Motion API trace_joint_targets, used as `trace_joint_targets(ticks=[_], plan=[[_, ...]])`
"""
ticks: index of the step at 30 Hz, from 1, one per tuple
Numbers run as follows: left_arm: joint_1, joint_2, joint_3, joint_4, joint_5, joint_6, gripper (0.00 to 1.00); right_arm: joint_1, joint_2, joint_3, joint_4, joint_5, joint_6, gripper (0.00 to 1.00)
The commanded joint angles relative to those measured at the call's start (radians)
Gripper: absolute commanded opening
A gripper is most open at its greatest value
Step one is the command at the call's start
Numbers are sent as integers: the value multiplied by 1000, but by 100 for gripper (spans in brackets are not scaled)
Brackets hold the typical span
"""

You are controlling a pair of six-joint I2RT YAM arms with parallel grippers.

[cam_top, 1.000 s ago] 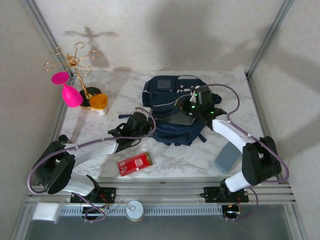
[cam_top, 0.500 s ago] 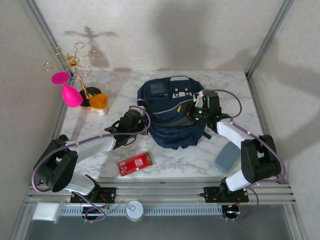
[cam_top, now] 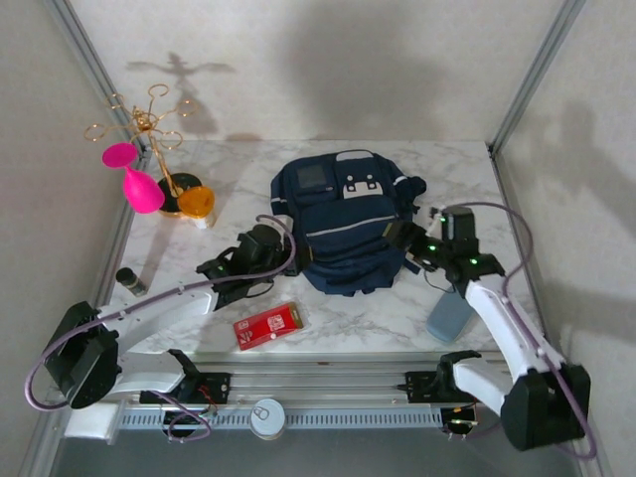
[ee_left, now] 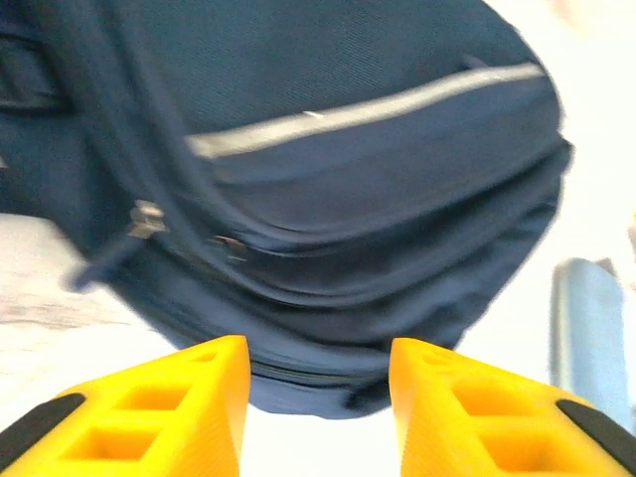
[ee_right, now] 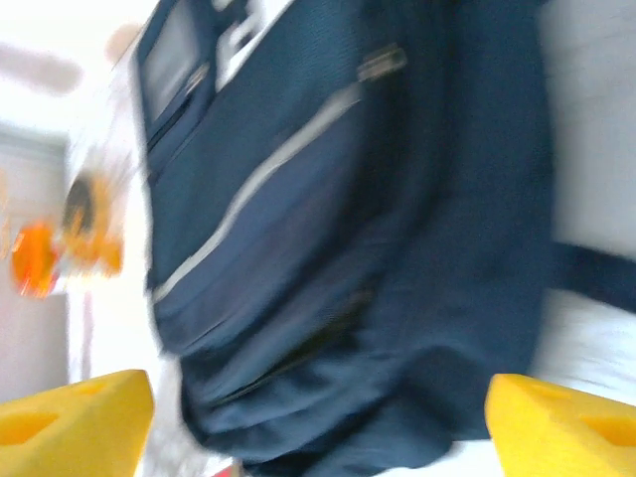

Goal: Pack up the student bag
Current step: Unzip the student bag at the center of the table, then move the pencil pouch to the bottom-right of the table.

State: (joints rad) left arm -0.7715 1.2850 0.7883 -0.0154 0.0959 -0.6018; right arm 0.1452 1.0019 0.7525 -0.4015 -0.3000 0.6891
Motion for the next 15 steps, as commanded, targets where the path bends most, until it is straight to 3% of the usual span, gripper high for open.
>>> trace_joint_targets(ticks=[1, 5, 8, 10, 15], plan=[[-96, 98, 83, 83, 50, -110, 41, -139, -67, -9, -182, 154, 10, 97], [-214, 257, 205, 129, 13, -134, 42, -341, -91, -20, -236, 241, 24, 99], [-260, 361, 281, 146, 7, -151, 42, -477, -110, -85, -202, 232, 41, 99], [-274, 418, 308, 190, 45, -161, 42, -524, -113, -133, -200, 255, 78, 99], [-292, 505, 343, 203, 35, -160, 42, -530, -116, -243, -155, 281, 116, 99]])
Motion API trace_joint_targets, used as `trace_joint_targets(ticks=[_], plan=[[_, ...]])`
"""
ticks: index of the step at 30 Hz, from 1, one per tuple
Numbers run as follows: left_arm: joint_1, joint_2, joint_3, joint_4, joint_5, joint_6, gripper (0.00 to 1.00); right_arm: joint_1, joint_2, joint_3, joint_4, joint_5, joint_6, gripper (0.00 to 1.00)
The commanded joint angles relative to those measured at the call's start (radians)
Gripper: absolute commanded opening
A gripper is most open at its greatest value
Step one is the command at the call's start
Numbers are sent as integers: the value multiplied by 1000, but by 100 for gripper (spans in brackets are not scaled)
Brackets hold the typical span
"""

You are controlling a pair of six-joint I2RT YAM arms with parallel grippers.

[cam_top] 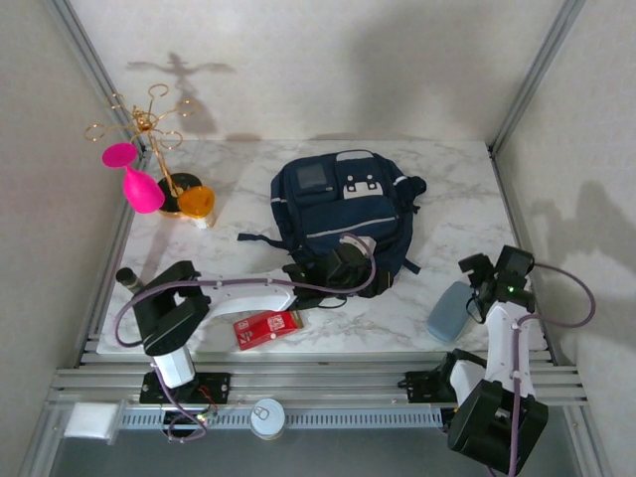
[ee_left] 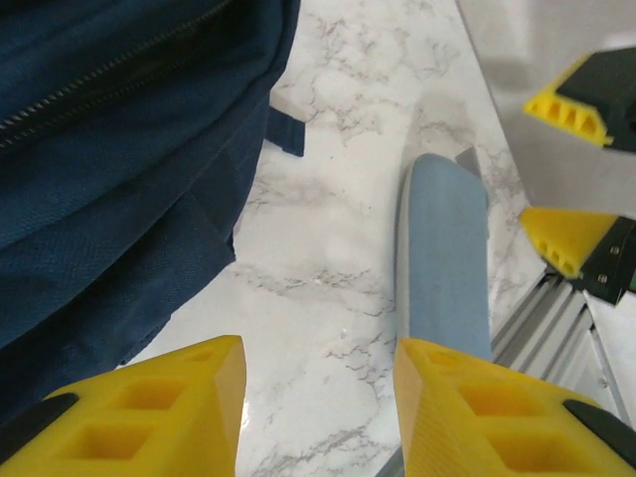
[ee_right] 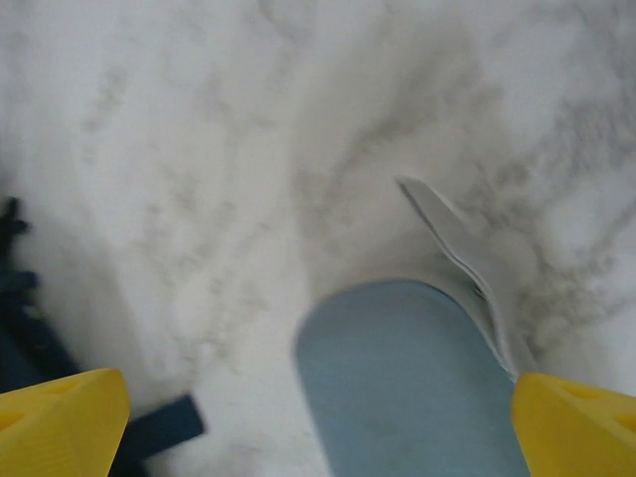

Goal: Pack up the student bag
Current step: Move the pencil pouch to the bottom-right of the table.

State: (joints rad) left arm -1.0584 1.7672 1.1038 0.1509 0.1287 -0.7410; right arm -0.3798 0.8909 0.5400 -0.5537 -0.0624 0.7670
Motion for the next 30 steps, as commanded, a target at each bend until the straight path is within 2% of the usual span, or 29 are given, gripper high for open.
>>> trace_joint_targets(ticks=[1, 5, 9, 13, 16, 19, 22, 25, 28, 30], plan=[[-6, 34, 25, 46, 14, -21, 42, -4, -6, -43, -3, 40, 39, 99], [-8, 49, 8, 68, 28, -28, 44, 23, -37, -98, -2, -45, 83, 99], [-8, 59, -7, 100, 52, -50, 45, 140, -94, -124, 20, -76, 220, 99], [-16, 78, -8, 120, 126, -72, 48, 233, -81, -149, 73, -136, 367, 99], [-40, 105, 27, 87, 126, -48, 49, 323, -55, -150, 166, -132, 427, 99], [-55, 167, 118, -14, 97, -7, 49, 346, 17, -92, 130, -120, 352, 99], [-59, 215, 139, 13, 111, -16, 47, 338, 26, -64, 64, -107, 233, 99], [-57, 257, 165, 12, 87, -20, 39, 299, 26, -91, 26, -156, 141, 99], [-57, 301, 201, -11, 72, -15, 34, 295, 12, -124, 3, -182, 94, 99], [-57, 320, 203, 3, 80, -18, 30, 299, -14, -160, 25, -244, 80, 97]])
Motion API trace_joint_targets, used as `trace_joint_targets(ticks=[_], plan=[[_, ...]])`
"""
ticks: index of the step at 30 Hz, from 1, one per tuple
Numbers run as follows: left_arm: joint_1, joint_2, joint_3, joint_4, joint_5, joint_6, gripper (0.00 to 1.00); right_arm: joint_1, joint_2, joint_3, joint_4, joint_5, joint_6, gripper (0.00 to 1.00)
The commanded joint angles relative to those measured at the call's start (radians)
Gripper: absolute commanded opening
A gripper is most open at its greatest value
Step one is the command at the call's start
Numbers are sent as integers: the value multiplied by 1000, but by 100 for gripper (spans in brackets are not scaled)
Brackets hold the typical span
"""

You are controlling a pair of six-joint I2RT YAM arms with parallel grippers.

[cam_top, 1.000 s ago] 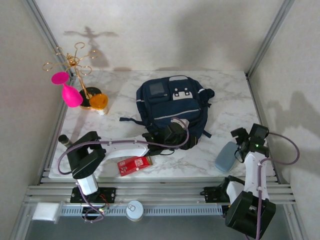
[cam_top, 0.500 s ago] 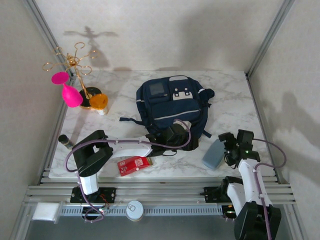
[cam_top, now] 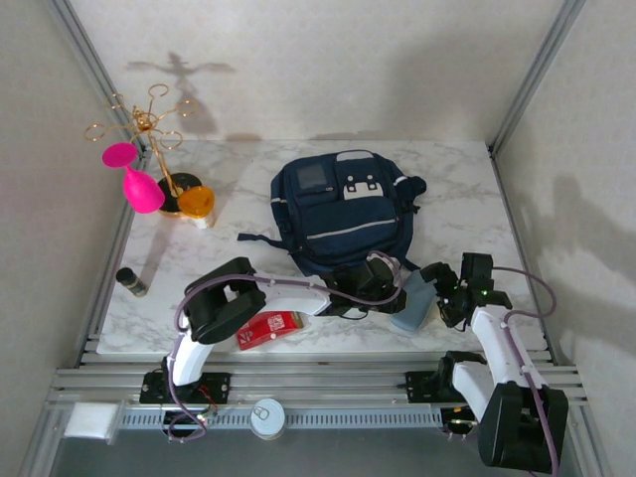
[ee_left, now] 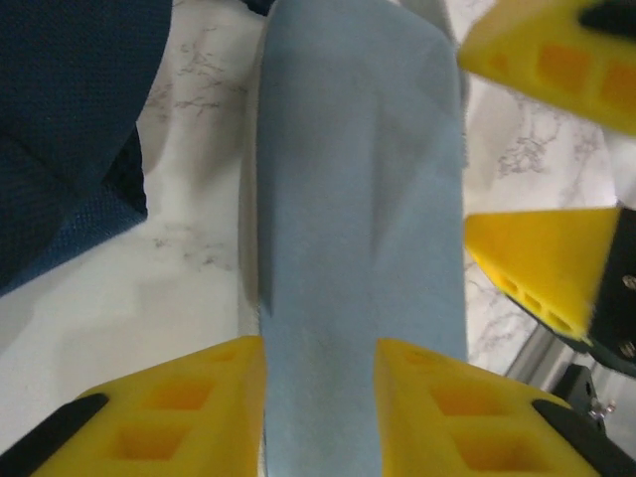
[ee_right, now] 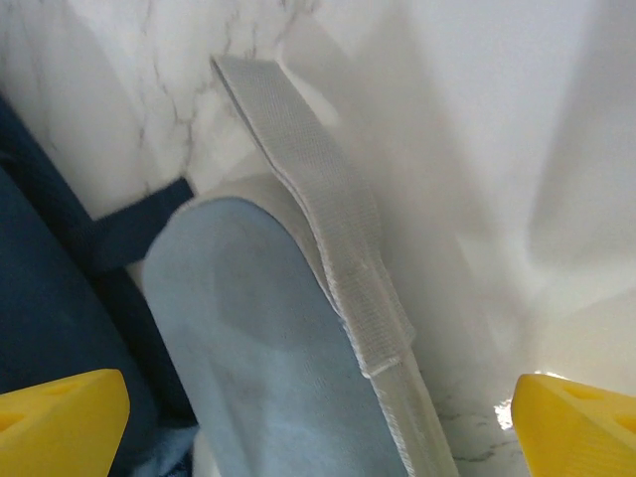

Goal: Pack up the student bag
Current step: Move the pencil pouch to the bottom-right of the table, then pick up the pencil pouch from the bottom-right of the table.

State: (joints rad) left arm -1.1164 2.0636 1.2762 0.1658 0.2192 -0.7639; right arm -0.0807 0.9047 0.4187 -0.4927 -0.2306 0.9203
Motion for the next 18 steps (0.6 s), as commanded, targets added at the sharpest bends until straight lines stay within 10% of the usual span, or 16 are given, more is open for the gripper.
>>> trace_joint_targets(ticks=[1, 18], plan=[[1, 35, 31, 3, 7, 4, 29, 1, -36, -46, -40, -100, -77, 96], [16, 52, 18, -11, -37, -25, 18, 2, -67, -16, -14, -267, -221, 62]])
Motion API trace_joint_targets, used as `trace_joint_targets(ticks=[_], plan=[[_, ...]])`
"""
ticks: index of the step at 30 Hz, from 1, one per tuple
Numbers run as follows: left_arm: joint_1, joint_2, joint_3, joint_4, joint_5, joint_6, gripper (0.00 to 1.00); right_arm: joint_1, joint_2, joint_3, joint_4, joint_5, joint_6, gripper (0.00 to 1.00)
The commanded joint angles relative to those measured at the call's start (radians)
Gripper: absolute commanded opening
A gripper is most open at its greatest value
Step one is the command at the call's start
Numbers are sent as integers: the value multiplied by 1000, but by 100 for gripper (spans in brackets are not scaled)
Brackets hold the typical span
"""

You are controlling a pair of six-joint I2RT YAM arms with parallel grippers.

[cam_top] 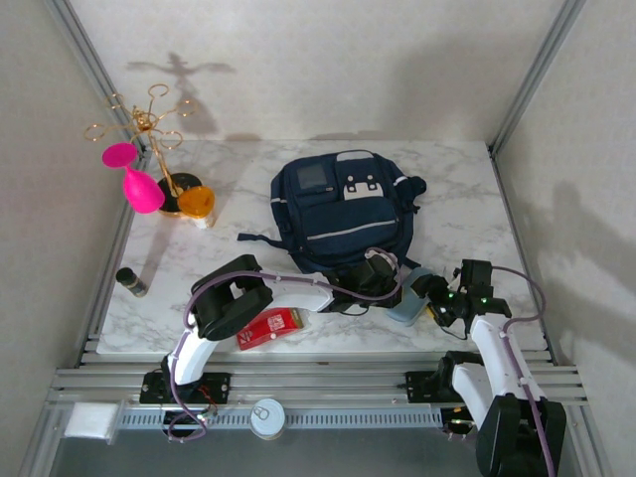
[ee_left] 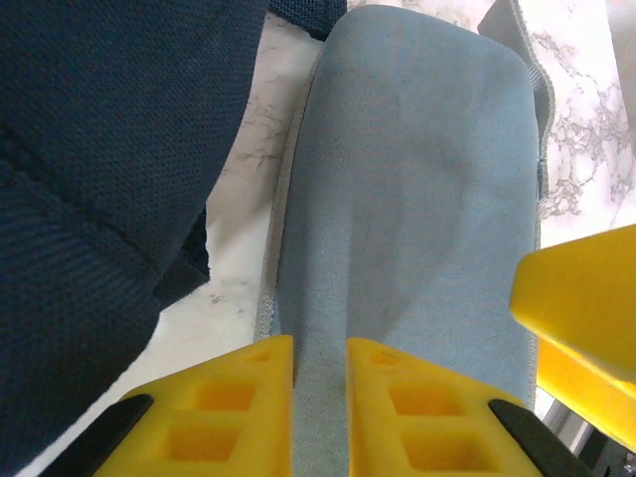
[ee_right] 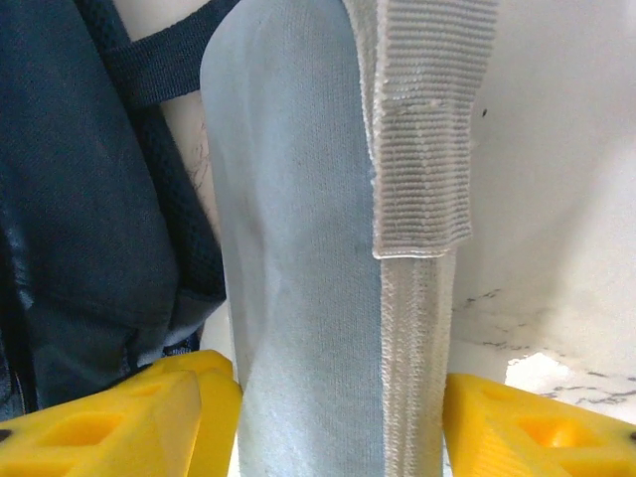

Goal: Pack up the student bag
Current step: Pick up the pencil pouch from the bottom-right of the table.

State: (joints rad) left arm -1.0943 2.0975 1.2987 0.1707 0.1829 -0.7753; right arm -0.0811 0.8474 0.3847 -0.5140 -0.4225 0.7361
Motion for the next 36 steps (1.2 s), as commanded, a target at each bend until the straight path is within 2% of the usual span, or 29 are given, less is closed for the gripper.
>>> trace_joint_targets(ticks=[1, 6, 11, 18, 21, 29, 33, 36], plan=[[-6, 19, -4, -9, 7, -14, 18, 2, -16, 12, 18, -89, -38, 59], [-6, 21, 1, -6, 21, -18, 18, -11, -4, -4, 77, -178, -51, 44], [-7, 5, -7, 7, 37, -23, 18, -20, 12, 3, 89, -224, -95, 41], [-7, -10, -9, 28, 59, -27, 19, -47, 35, 5, 86, -220, -136, 30], [-6, -23, -6, 13, 49, -20, 20, -54, 35, 5, 88, -222, -136, 22], [6, -97, 15, -26, 79, 9, 24, -101, 13, 21, 78, -219, -136, 13], [22, -231, -7, -92, 61, 99, 29, -143, -4, 65, 46, -221, -144, 10], [41, -335, 1, -225, -45, 221, 36, -164, -17, 100, 33, -222, -142, 10]])
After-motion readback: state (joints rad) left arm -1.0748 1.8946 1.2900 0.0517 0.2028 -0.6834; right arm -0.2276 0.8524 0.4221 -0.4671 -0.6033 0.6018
